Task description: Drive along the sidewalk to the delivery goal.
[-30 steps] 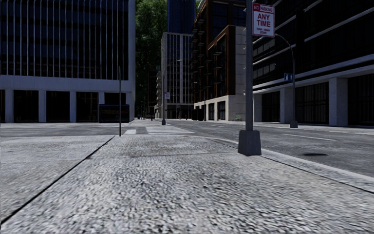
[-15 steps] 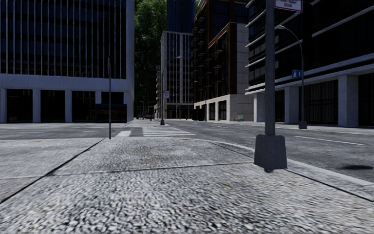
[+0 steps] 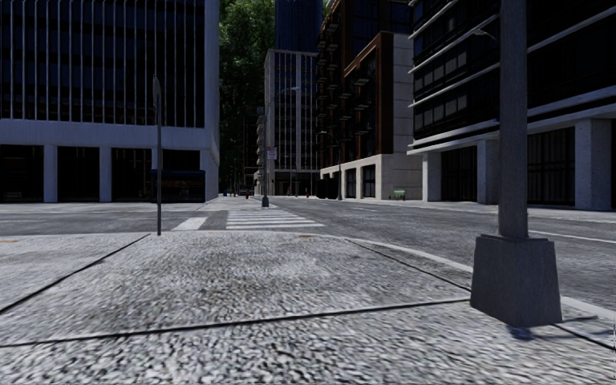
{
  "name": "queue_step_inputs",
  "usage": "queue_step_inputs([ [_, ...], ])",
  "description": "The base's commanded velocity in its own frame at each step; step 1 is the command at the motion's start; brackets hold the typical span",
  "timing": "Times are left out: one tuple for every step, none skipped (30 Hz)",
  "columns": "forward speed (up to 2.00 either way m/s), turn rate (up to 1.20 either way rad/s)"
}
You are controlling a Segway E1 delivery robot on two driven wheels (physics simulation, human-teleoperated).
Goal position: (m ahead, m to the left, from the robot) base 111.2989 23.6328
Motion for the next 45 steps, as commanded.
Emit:
queue_step_inputs([
  [2.0, 0.13],
  [2.0, 0.14],
  [2.0, 0.16],
  [2.0, 0.18],
  [2.0, 0.2],
  [2.0, 0.2],
  [2.0, 0.22],
  [2.0, 0.23],
  [2.0, 0.24],
  [2.0, 0.24],
  [2.0, 0.25],
  [2.0, 0.25],
  [2.0, 0.25],
  [2.0, 0.25],
  [2.0, 0.25],
  [2.0, 0.25],
  [2.0, 0.25],
  [2.0, 0.25],
  [2.0, 0.25],
  [2.0, 0.25],
  [2.0, 0.25],
  [2.0, 0.25],
  [2.0, 0.25],
  [2.0, 0.25],
  [2.0, 0.25],
  [2.0, 0.25],
  [2.0, 0.25],
  [2.0, 0.25],
  [2.0, 0.25],
  [2.0, 0.25],
  [2.0, 0.25],
  [2.0, 0.25],
  [2.0, 0.25],
  [2.0, 0.25],
  [2.0, 0.25],
  [2.0, 0.21],
  [2.0, 0.13],
  [2.0, 0.13],
  [2.0, 0.0],
  [2.0, 0.0],
  [2.0, 0.0],
  [2.0, 0.0],
  [2.0, 0.0],
  [2.0, 0.0],
  [2.0, 0.0],
])
